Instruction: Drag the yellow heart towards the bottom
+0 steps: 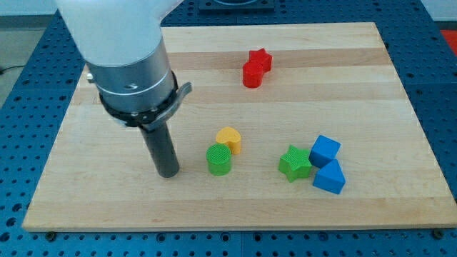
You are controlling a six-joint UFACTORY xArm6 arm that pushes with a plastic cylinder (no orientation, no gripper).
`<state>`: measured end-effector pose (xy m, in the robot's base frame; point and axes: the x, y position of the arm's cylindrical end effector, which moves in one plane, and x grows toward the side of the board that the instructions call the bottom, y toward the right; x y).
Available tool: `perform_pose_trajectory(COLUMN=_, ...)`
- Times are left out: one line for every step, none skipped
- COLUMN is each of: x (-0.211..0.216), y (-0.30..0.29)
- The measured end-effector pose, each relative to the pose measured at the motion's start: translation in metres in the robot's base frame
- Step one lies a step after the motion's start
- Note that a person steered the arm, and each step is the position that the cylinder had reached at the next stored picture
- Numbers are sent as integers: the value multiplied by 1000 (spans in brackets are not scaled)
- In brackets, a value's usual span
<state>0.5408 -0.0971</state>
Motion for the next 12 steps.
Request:
perform_pose_trajectory(x=1, y=59)
perform_pose_trajectory(x=0, y=78)
perform_pose_trajectory(x=3, y=99)
perform_pose_trajectory(x=-6, y=84)
perform_pose_trajectory(x=-25, y=64)
perform_pose_trajectory(x=-30, y=75)
perform_pose_trajectory(x=-36, y=91)
perform_pose_trajectory(x=-73, y=97)
perform_pose_trajectory(x=-117, y=97)
perform_pose_trajectory(x=-143, y=97)
perform_pose_trajectory(x=-149, y=97)
perform_pose_trajectory(x=-149, y=97)
